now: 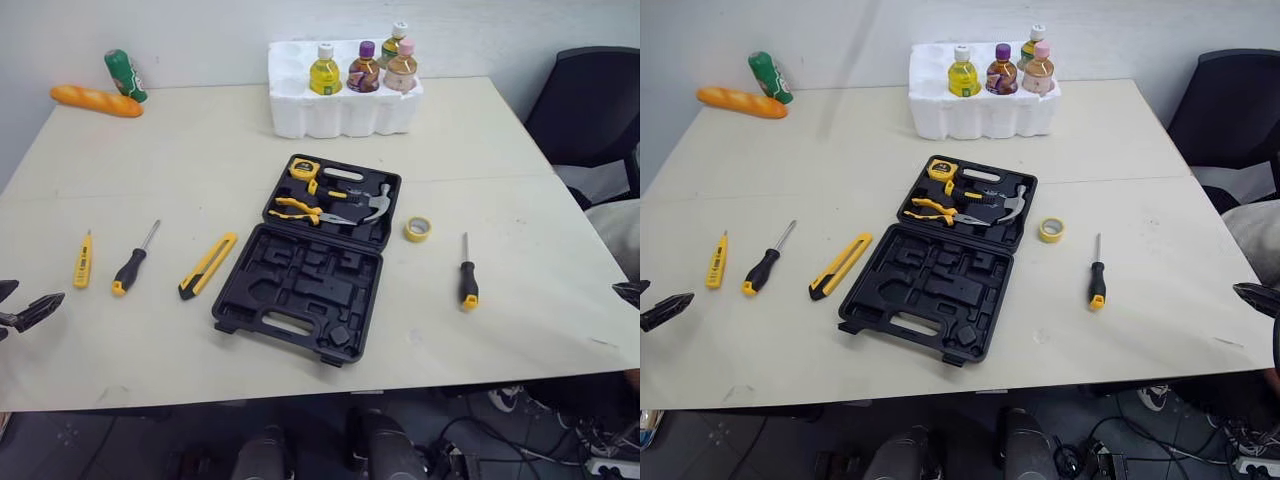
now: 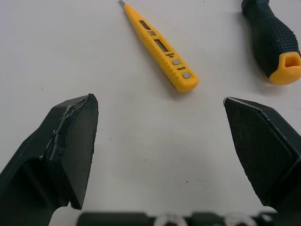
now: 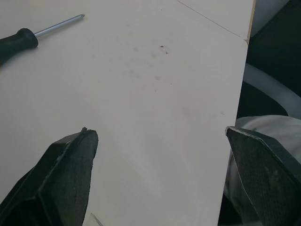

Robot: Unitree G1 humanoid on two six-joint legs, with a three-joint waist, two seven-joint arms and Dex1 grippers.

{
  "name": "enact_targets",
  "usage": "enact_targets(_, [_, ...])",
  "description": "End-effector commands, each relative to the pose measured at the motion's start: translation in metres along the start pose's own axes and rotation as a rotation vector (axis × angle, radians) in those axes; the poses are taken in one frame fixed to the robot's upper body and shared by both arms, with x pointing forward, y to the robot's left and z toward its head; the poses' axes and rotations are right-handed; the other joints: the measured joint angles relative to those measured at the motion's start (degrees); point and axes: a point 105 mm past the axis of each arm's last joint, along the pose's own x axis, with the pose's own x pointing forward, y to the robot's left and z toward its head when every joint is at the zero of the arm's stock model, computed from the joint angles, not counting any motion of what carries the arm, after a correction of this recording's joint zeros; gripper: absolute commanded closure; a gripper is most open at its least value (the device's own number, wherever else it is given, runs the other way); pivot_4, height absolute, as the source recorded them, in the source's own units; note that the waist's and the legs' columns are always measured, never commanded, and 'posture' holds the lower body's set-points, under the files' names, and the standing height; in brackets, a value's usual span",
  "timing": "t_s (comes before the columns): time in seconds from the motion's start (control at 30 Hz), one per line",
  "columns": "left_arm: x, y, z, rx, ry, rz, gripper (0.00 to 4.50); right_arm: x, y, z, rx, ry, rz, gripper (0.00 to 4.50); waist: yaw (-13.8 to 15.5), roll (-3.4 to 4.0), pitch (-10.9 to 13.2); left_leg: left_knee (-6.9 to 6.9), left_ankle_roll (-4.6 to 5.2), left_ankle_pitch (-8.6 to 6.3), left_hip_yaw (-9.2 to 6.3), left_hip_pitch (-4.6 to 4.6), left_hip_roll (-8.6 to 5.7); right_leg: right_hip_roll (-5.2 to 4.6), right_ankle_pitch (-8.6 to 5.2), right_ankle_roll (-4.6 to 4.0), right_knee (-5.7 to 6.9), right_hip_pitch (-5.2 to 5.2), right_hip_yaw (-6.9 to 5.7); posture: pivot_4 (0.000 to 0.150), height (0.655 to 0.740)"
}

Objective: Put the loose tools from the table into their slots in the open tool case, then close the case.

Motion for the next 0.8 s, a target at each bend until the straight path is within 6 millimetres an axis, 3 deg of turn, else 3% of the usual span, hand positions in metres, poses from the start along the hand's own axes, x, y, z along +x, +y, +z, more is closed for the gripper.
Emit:
enact_targets(0.03, [0.001, 0.002, 0.004, 0.017, -0.016, 0.013, 0.05, -0.008, -0.003, 0.007, -0.011, -0.031, -0.037, 0.0, -0.02, 0.0, 0.0, 0.0, 0.0, 0.0, 0.01, 0.0, 0.0, 0.0, 0.0, 0.0, 0.0, 0.0, 0.0, 0.15, 0.7367])
enact_targets(0.8, [0.0, 0.012, -0.005, 0.034, 0.045, 0.07, 0.05, 0.002, -0.003, 0.003, -0.019, -0.048, -0.089, 0.0, -0.02, -0.07, -0.04, 0.07, 0.28, 0.17, 0.08, 0.05, -0.01, 0.03, 0.01, 0.02, 0.12, 0.0, 0.08, 0.15, 0.7367])
